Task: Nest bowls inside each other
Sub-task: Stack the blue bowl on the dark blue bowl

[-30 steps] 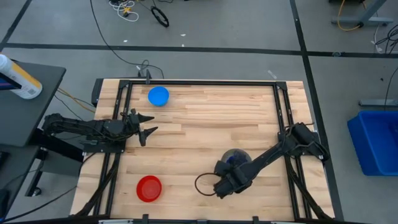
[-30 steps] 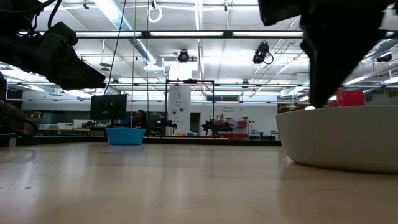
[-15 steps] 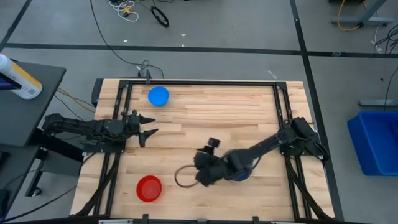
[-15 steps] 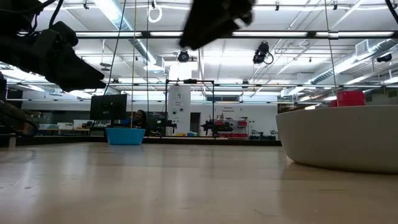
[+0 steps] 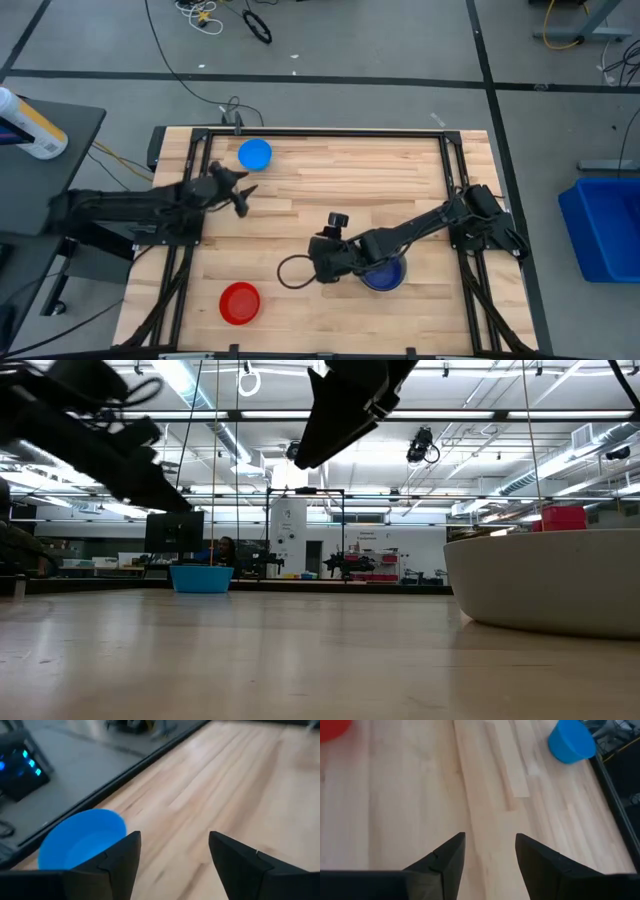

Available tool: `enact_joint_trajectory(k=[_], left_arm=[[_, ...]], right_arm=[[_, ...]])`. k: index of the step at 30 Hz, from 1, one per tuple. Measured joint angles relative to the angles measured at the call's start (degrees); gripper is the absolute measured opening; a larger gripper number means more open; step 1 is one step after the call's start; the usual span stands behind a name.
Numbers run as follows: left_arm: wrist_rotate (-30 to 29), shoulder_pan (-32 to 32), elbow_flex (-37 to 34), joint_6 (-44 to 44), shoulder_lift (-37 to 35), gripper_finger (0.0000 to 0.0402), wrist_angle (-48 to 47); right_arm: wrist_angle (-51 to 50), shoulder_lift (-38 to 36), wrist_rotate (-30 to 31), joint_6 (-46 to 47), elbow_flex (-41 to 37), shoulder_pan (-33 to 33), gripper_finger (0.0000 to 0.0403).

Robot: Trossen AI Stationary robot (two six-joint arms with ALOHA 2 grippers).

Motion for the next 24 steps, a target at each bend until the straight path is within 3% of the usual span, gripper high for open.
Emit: enact_joint_trajectory(k=[5, 10, 14, 17, 24], left_arm=[[7.3, 12.5, 9.3, 4.2, 16.4, 0.024, -1.6], [21.7, 24.9, 19.1, 6.8, 29.9, 0.024, -4.7], [30.6, 30.8, 25.3, 7.4, 37.5, 0.024, -8.2], [32.4, 32.3, 27.6, 7.3, 41.7, 0.024, -11.4], [30.4, 32.3, 30.5, 7.9, 48.7, 0.024, -13.6]], right_arm=[[-1.3, 0.0, -2.1, 0.6, 0.0, 0.3, 0.0185], [-5.5, 0.0, -2.4, 3.0, 0.0, 1.7, 0.0193], [-9.4, 0.0, -2.4, 5.6, 0.0, 3.0, 0.0195], [-11.6, 0.0, -2.4, 7.3, 0.0, 4.0, 0.0192], [-12.9, 0.0, -2.4, 8.3, 0.0, 5.2, 0.0192]])
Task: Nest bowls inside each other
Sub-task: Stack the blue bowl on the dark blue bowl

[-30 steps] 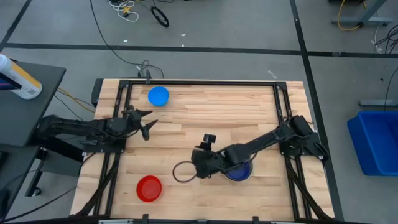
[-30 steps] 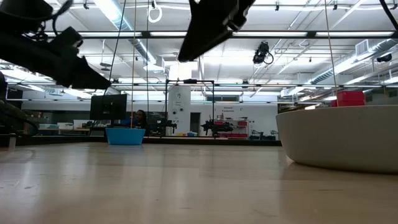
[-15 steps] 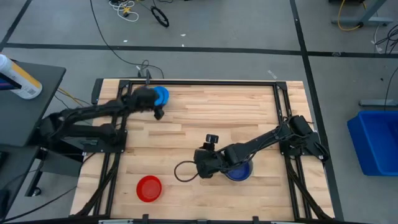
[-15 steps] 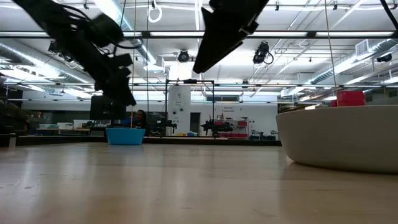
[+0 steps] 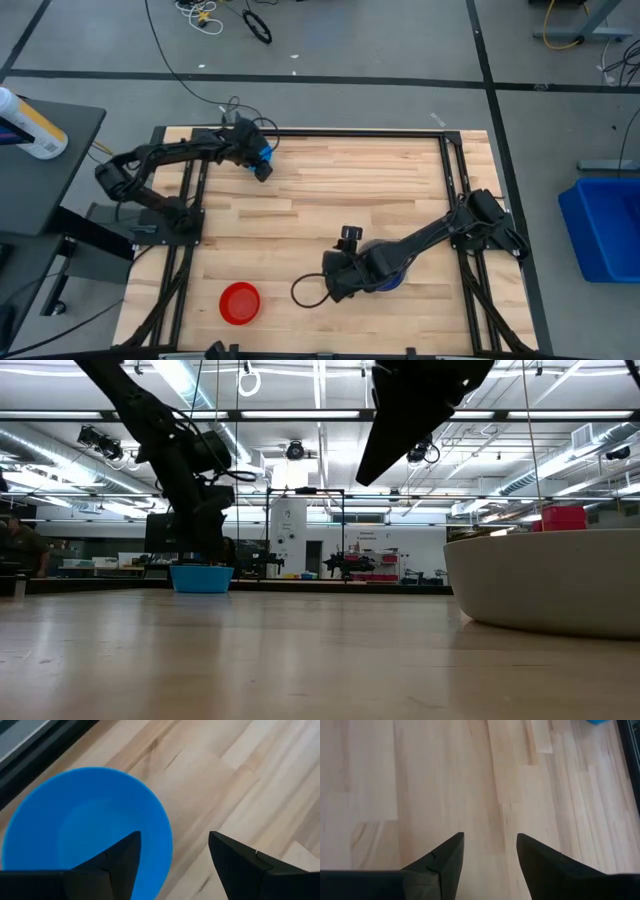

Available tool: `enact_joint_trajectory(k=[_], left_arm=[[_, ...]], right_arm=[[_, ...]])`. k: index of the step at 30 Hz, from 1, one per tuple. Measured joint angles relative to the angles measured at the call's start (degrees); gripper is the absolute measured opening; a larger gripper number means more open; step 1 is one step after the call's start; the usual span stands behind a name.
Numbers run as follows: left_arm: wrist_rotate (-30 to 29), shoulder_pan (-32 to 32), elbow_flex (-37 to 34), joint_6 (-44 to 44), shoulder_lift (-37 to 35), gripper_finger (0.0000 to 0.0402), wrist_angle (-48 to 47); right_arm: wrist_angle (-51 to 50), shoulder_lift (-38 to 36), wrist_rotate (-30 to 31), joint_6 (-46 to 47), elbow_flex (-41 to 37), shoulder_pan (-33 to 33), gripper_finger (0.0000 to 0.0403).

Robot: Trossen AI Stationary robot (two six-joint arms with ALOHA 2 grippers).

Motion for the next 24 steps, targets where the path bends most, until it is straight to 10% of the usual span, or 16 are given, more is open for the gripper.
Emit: enact_joint_trajectory(k=[24], left_arm=[[-3.0, -0.1, -0.8, -0.5, 1.6, 0.0238, 0.1]], right_arm=[[0.2, 0.0, 0.5, 1.1, 0.0, 0.2, 0.0187]])
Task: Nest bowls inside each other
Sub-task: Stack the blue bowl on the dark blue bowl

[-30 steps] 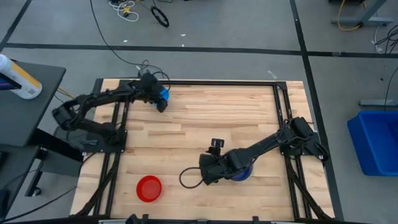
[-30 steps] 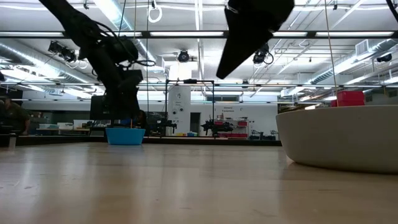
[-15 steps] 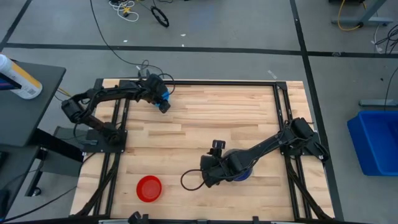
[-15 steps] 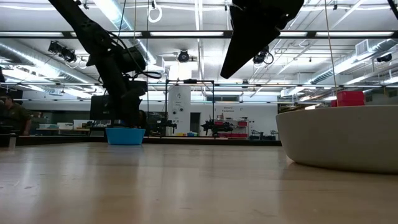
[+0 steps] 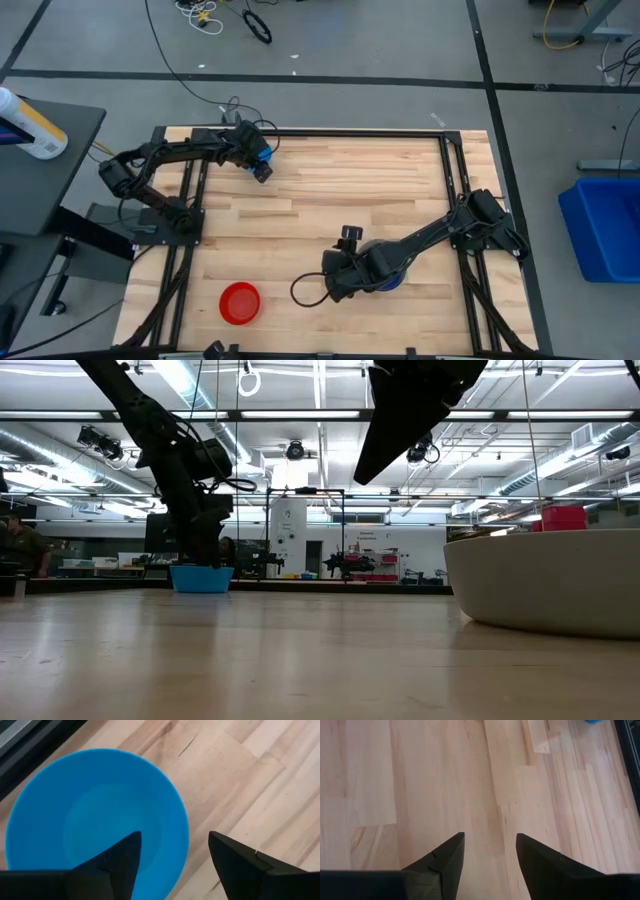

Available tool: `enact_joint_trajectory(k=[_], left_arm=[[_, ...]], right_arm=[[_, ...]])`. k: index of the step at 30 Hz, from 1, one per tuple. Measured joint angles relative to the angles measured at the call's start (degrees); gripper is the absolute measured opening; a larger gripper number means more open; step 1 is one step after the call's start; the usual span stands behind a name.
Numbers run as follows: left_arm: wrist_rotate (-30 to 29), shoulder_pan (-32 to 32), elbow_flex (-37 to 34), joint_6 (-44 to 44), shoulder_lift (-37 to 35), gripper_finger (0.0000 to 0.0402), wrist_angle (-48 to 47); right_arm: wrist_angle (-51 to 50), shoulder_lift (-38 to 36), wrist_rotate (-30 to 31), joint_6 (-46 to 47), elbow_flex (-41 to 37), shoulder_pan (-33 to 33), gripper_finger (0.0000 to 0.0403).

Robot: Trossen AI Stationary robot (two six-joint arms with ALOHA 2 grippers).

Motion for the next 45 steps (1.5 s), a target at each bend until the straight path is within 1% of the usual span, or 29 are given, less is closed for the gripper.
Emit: enact_joint_trajectory(k=[3, 10, 14, 18, 24, 27, 31, 34, 36, 38, 40, 43, 44, 45], left_arm=[[-0.8, 0.0, 0.0, -0.1, 0.0, 0.0222, 0.0], [-1.0, 0.0, 0.0, 0.1, 0.0, 0.015, 0.0], [-0.8, 0.0, 0.0, 1.4, 0.0, 0.013, 0.0], [0.7, 0.0, 0.0, 2.7, 0.0, 0.0138, -0.1], [0.6, 0.0, 0.0, 3.0, 0.0, 0.0189, -0.1], [0.2, 0.0, 0.0, 2.8, 2.0, 0.0208, 0.6], [-0.6, 0.1, 0.3, 3.3, 8.2, 0.021, 1.3], [-1.7, 0.0, 1.8, 3.3, 10.5, 0.0201, 2.1], [-1.9, -0.5, 2.5, 3.7, 10.7, 0.0185, 1.7], [-2.3, -1.3, 3.0, 3.7, 10.4, 0.016, 1.1], [-2.3, -1.8, 3.6, 4.6, 9.4, 0.0121, 0.8], [-2.3, -2.5, 4.1, 6.0, 9.1, 0.0036, 1.4], [-2.6, -2.7, 4.1, 6.5, 9.1, 0.002, 1.5], [-2.6, -3.0, 4.1, 7.1, 9.0, 0.0014, 1.6]], right_arm=[[0.0, 0.0, 0.0, 0.2, 0.0, 0.0, 0.0185], [0.0, 0.0, 0.0, 0.5, 0.0, 0.1, 0.019], [0.0, 0.0, 0.0, 0.5, 0.0, 0.3, 0.0186], [0.0, 0.0, 0.0, 0.5, 0.0, 0.3, 0.0186], [0.0, 0.0, 0.0, 0.5, 0.0, 0.3, 0.0192], [0.0, 0.0, 0.0, 0.5, 0.0, 0.3, 0.0192], [-0.2, 0.0, 0.0, 0.9, 0.0, 0.5, 0.0187], [-0.2, 0.0, 0.0, 0.9, 0.0, 0.5, 0.0184], [-0.4, 0.0, 0.0, 0.9, 0.0, 0.5, 0.0183], [-0.9, 0.0, 0.0, 0.9, 0.0, 0.5, 0.0183], [-0.9, 0.0, 0.0, 0.9, 0.0, 0.5, 0.0183], [-0.9, 0.0, 0.0, 1.5, 0.0, 0.5, 0.0179], [-0.9, 0.0, 0.0, 1.7, 0.0, 0.5, 0.0176], [-0.9, 0.0, 0.1, 1.9, 0.0, 0.5, 0.0173]])
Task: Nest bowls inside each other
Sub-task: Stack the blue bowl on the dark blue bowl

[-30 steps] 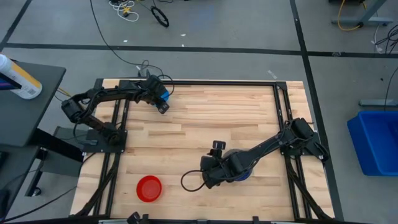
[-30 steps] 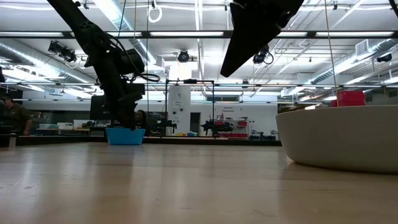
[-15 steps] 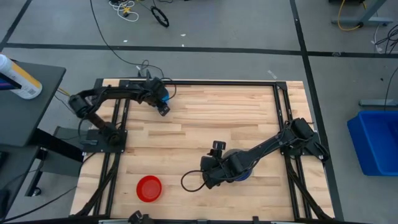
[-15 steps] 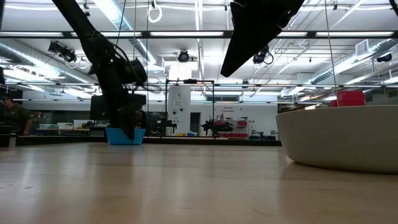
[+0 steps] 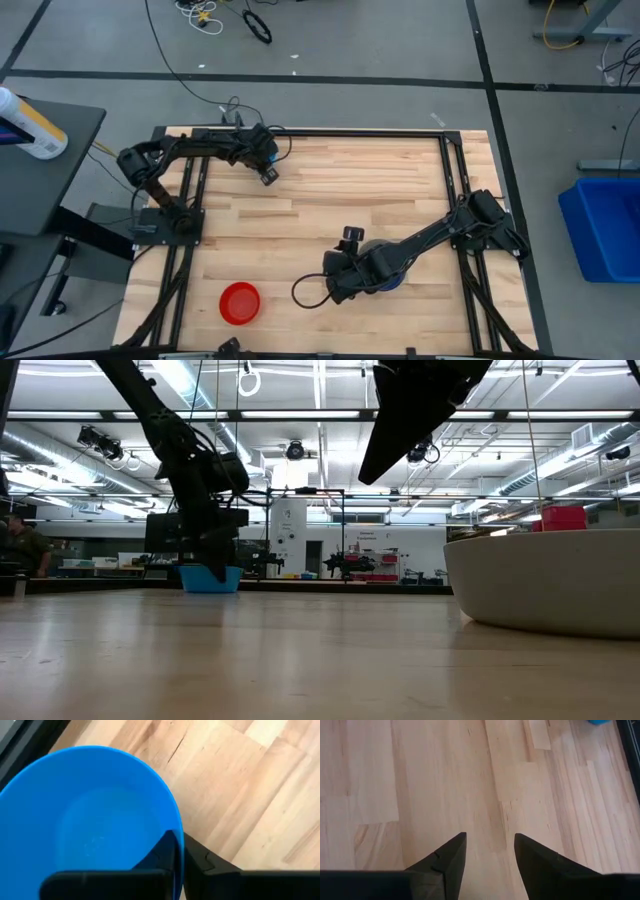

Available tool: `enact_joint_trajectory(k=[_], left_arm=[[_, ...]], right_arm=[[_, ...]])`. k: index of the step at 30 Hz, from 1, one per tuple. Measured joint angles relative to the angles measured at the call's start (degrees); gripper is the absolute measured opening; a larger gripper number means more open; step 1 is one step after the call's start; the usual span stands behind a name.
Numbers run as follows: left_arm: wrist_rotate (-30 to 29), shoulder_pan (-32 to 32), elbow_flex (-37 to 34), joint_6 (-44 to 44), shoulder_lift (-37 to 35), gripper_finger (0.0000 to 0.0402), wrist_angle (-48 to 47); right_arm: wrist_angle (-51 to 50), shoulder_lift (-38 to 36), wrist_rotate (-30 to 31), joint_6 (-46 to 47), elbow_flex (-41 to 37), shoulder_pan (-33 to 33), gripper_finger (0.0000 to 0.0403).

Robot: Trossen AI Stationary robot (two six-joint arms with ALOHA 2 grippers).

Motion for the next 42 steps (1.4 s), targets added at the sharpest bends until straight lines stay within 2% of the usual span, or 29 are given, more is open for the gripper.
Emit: enact_joint_trajectory(k=[2, 5, 8, 9, 12, 15, 17, 19, 21, 23, 28, 31, 34, 35, 36, 38, 42], left_arm=[[-0.6, -1.4, 0.0, 0.4, 0.0, 0.0009, 0.4], [0.2, -4.1, -0.1, 0.5, -0.3, 0.0007, 1.9], [0.8, -6.7, -0.1, 0.5, -0.5, 0.0006, 4.4], [0.7, -7.3, -0.1, 0.4, -0.5, 0.0006, 4.8], [0.5, -8.1, -0.2, 0.4, -0.5, 0.0006, 6.4], [0.8, -8.1, -0.2, 0.3, -0.5, 0.0006, 7.0], [0.7, -8.1, -0.2, 0.2, -0.5, 0.0006, 7.5], [0.7, -8.2, -0.2, 0.2, -0.5, 0.0006, 7.7], [0.7, -8.2, -0.2, 0.2, -0.5, 0.0006, 7.8], [0.6, -8.3, -0.2, 0.2, -0.5, 0.0006, 7.8], [0.6, -8.3, -0.2, 0.1, -0.9, 0.0006, 7.7], [0.6, -8.3, -0.2, -0.4, -1.5, 0.0006, 7.0], [0.5, -8.8, -0.2, -0.8, -2.5, 0.0006, 6.4], [0.3, -9.0, -0.2, -0.8, -2.8, 0.0006, 6.4], [0.0, -9.4, -0.2, -0.8, -3.1, 0.0006, 6.2], [-0.5, -9.9, -0.2, -0.9, -3.7, 0.0006, 5.9], [-1.5, -10.3, 0.0, -0.9, -5.3, 0.0006, 5.6]], right_arm=[[0.0, 0.0, 2.7, 0.4, 0.0, 0.4, 0.0166], [-0.2, -0.3, 11.1, -0.5, 0.0, 2.4, 0.0133], [-1.0, -1.8, 17.5, -2.0, 0.0, 4.8, 0.004], [-1.7, -2.5, 20.0, -2.1, 0.0, 5.7, 0.0021], [-8.0, -5.1, 27.0, 0.3, 0.0, 8.9, 0.0005], [-15.1, -10.4, 30.1, 6.2, -1.1, 12.3, 0.0003], [-15.0, -15.8, 31.9, 8.2, -4.8, 15.1, 0.0003], [-8.9, -22.4, 32.8, 7.8, -11.7, 17.9, 0.0002], [2.4, -30.3, 32.2, 4.9, -21.2, 20.4, 0.0002], [19.7, -38.6, 29.3, -0.6, -33.0, 21.8, 0.0002], [69.3, -55.0, 11.4, -19.7, -64.0, 18.7, 0.0001], [86.2, -62.6, 3.0, -23.2, -77.9, 14.5, 0.0001], [95.9, -69.5, -4.7, -23.1, -88.3, 10.9, 0.0001], [97.2, -71.3, -6.2, -22.8, -90.9, 10.2, 0.0001], [93.8, -73.0, -7.0, -22.3, -90.7, 9.5, 0.0], [87.7, -75.7, -6.9, -21.5, -90.4, 9.1, 0.0001], [87.5, -77.0, -2.6, -19.2, -90.8, 8.9, 0.0008]])
